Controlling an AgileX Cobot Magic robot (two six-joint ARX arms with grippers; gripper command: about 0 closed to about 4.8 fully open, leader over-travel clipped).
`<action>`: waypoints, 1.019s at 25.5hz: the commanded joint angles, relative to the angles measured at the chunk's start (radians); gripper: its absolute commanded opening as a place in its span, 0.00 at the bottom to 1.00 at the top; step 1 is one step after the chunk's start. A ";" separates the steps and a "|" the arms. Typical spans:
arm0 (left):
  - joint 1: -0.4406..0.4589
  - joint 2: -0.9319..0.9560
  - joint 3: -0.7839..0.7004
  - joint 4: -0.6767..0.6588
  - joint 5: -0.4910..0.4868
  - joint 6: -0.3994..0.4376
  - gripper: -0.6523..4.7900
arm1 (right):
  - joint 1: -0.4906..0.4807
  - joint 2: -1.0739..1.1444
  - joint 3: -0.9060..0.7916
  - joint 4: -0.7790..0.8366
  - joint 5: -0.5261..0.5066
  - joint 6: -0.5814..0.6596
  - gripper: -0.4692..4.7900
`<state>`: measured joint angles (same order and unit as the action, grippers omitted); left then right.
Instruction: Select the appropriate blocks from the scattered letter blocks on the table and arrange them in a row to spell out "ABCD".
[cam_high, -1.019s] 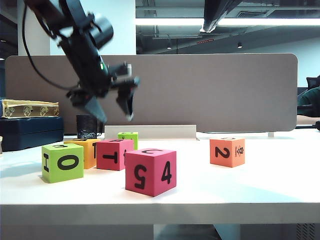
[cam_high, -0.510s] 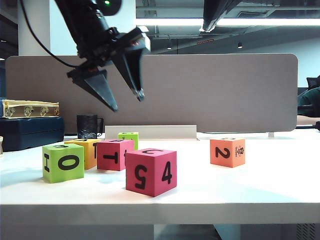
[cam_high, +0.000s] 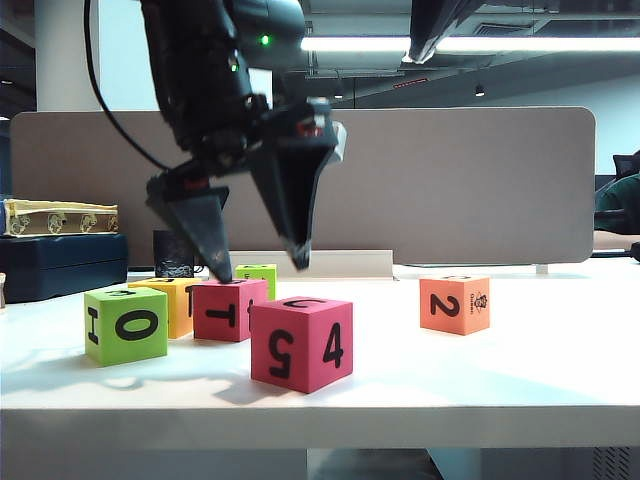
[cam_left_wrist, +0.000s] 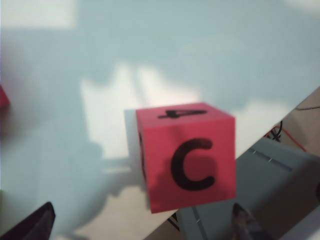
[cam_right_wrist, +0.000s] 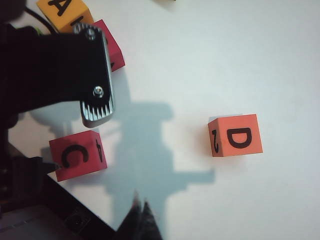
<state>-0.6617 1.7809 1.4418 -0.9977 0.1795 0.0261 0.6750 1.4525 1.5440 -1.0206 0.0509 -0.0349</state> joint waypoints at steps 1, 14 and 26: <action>-0.016 -0.003 -0.053 0.062 0.005 -0.019 0.97 | 0.001 -0.026 0.006 0.004 -0.001 -0.001 0.09; -0.102 0.002 -0.074 0.156 -0.066 -0.019 0.97 | 0.002 -0.132 0.006 -0.185 -0.001 0.006 0.09; -0.100 0.076 -0.079 0.188 -0.080 -0.031 0.89 | 0.002 -0.149 0.006 -0.183 -0.001 0.006 0.09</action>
<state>-0.7616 1.8526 1.3617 -0.8253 0.1070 0.0017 0.6758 1.3083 1.5448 -1.2125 0.0509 -0.0319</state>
